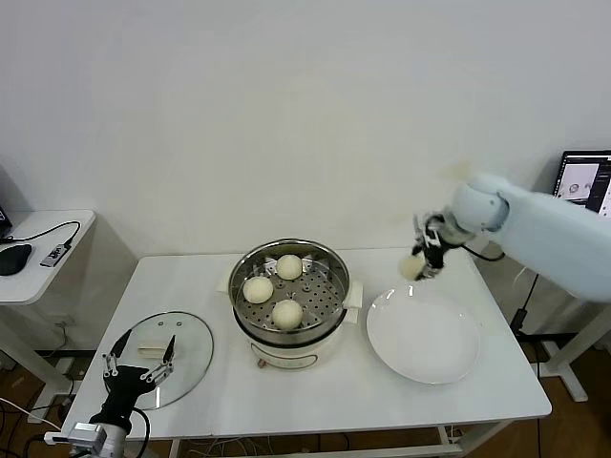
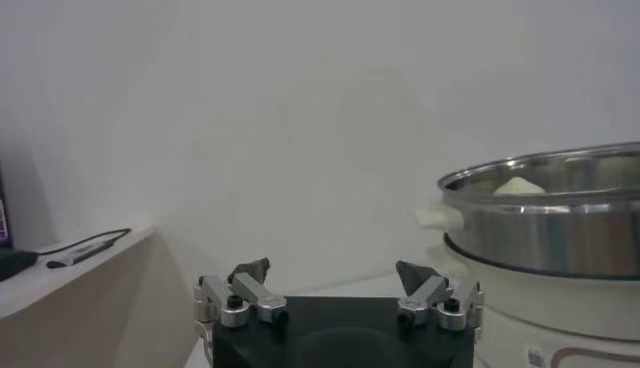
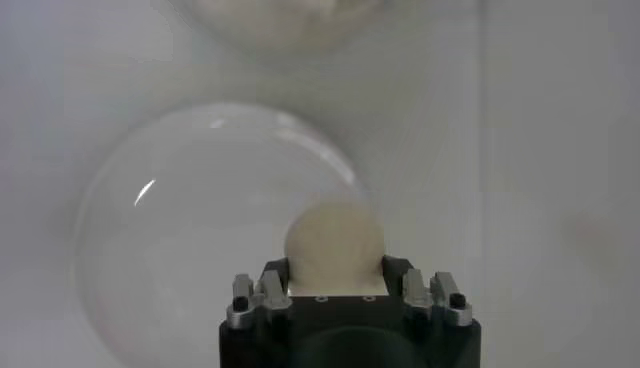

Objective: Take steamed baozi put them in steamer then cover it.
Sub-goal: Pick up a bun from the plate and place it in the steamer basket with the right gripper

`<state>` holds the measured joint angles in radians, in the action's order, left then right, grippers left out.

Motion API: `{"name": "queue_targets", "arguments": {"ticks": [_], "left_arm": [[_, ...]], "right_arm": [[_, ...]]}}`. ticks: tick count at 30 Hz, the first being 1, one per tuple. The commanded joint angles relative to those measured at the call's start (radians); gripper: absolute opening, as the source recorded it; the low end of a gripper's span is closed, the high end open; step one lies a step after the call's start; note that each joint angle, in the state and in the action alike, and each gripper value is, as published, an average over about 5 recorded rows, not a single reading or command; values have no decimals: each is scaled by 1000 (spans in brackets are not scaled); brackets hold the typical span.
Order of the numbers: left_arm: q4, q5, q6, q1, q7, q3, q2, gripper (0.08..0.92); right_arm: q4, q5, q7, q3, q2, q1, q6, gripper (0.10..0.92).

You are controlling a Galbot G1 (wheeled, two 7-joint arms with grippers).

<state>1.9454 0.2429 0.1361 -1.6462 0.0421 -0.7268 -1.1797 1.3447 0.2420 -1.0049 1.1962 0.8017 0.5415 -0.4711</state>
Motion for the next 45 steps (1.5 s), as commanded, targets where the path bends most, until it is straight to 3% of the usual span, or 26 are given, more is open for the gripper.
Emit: {"name": "queue_targets", "arguments": {"ticks": [1, 7, 15, 45], "left_arm": [[-1, 0, -1, 4, -1, 7, 1, 823], [3, 0, -3, 3, -1, 2, -5, 823], [6, 4, -2, -4, -1, -16, -8, 823], [12, 9, 2, -10, 0, -26, -14, 823]], "right_arm": [[8, 335, 89, 149, 254, 198, -151, 585], [-32, 413, 155, 124, 380, 101, -205, 585], [-103, 390, 203, 106, 473, -23, -243, 585], [-191, 265, 222, 79, 469, -116, -250, 585]]}}
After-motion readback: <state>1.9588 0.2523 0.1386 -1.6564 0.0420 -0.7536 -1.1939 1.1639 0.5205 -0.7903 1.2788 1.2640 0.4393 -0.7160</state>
